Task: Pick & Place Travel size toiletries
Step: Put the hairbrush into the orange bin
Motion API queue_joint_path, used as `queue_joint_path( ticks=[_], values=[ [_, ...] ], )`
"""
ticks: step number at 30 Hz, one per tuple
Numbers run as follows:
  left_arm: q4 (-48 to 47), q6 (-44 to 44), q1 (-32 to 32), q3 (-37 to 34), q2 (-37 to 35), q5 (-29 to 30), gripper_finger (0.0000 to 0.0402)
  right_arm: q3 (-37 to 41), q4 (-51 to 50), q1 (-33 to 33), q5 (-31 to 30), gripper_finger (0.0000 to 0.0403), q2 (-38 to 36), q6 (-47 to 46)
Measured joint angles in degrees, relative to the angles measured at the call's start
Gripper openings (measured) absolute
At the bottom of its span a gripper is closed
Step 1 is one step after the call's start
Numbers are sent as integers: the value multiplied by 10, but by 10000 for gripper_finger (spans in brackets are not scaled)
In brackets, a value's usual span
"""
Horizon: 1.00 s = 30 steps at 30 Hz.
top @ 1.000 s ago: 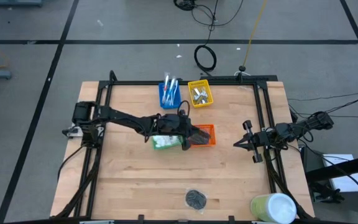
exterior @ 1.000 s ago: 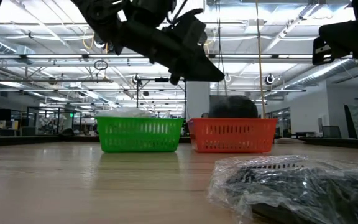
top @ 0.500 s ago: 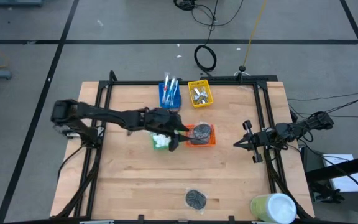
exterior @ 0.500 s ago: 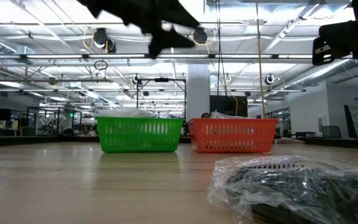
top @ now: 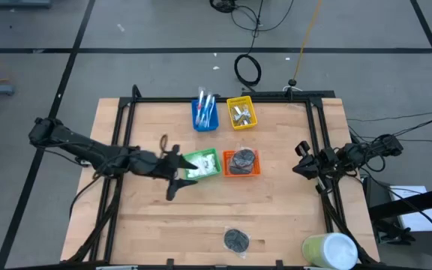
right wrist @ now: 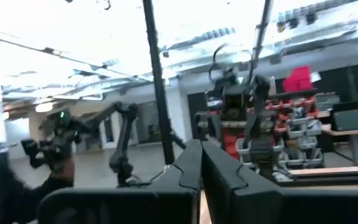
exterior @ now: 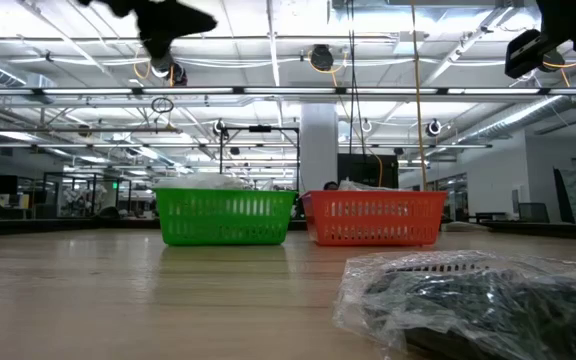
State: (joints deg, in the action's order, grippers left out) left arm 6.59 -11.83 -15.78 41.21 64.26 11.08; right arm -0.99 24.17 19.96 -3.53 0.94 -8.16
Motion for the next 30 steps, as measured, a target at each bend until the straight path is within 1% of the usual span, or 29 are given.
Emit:
queue_joint_path(
  ticks=[3, 6, 8, 10, 13, 15, 17, 19, 21, 23, 25, 27, 29, 30],
  values=[
    [67, -30, -31, -75, -49, 43, 239, 0, 6, 0, -27, 0, 0, -2],
    [110, -39, -59, -139, -97, 70, 239, 0, 5, 0, -25, 0, 4, -15],
    [142, -28, -75, -174, -127, 84, 239, 0, 5, 0, -25, 0, 5, -14],
    [169, -3, -90, -204, -153, 87, 239, 0, 6, 0, -25, 0, 5, -16],
    [172, 7, -99, -243, -185, 85, 239, 0, 15, 0, -24, 0, 6, -26],
    [175, -1, -99, -264, -204, 87, 239, 0, 46, 0, -24, 0, 17, -39],
    [176, -4, -98, -283, -223, 87, 239, 0, 113, 0, -23, 0, 47, -33],
    [177, -4, -97, -306, -244, 94, 239, 0, 213, 3, 5, 0, 96, -20],
    [185, -10, -97, -326, -268, 116, 239, -7, 299, 12, 37, 0, 166, 1],
    [209, -11, -97, -346, -290, 127, 239, -32, 337, 28, 47, 0, 250, 16],
    [224, 0, -97, -363, -309, 127, 239, -71, 309, 48, 15, 0, 350, 26],
    [238, 9, -97, -374, -321, 127, 239, -139, 298, 66, -47, 2, 454, 36],
    [248, 11, -97, -382, -329, 130, 239, -219, 252, 80, -100, 10, 554, 49],
    [247, 11, -97, -384, -330, 130, 239, -260, 213, 84, -113, 17, 600, 57]
  ],
)
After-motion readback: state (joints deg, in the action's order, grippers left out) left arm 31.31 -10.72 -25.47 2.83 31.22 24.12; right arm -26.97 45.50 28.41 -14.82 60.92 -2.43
